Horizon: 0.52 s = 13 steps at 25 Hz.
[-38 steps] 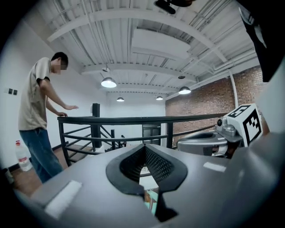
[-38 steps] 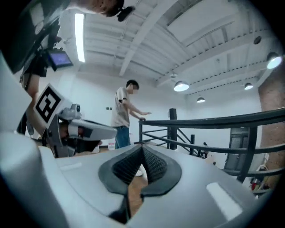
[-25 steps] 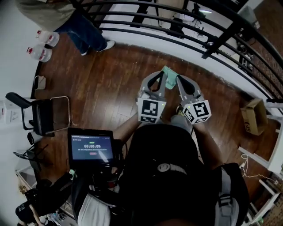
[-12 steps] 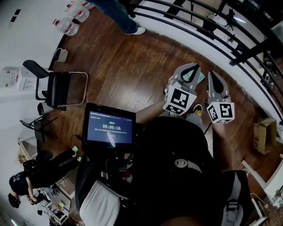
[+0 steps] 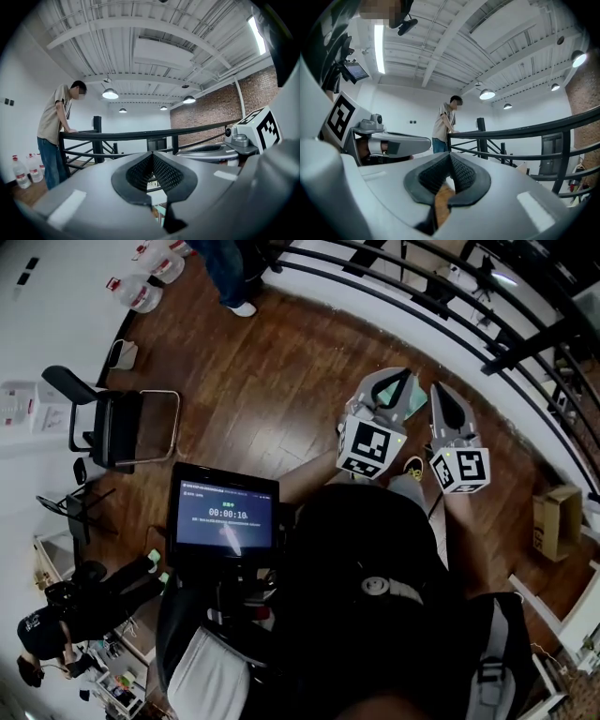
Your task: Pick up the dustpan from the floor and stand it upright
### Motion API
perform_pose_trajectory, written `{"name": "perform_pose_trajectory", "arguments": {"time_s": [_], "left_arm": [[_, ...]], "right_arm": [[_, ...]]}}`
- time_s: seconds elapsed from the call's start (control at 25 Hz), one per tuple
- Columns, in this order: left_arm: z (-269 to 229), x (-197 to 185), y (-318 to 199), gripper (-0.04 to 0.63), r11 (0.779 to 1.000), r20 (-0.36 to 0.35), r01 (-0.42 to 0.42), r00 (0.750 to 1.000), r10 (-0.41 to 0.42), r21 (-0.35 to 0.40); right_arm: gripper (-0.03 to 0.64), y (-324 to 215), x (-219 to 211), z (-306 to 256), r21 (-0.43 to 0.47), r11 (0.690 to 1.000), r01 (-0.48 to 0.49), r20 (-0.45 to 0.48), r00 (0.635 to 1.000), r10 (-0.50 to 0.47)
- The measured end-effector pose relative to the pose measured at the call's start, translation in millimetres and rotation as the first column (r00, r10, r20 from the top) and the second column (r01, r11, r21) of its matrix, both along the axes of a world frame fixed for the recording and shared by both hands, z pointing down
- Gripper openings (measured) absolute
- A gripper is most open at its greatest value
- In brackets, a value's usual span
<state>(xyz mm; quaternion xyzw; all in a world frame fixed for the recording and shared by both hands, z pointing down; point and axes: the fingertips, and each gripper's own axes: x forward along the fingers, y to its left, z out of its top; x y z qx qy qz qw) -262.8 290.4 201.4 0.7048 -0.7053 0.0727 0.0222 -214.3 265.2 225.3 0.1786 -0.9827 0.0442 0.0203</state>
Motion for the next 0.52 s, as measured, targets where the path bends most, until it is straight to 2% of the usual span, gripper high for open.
{"name": "perform_pose_trajectory", "arguments": {"time_s": [0.52], "left_arm": [[-5,4,9,0.02,1.0,-0.013,-0.007,1.0,0.006,-0.011]], "right_arm": [[0.002,12,5,1,-0.027,0.999,-0.02,-0.034,0.999,0.019]]}}
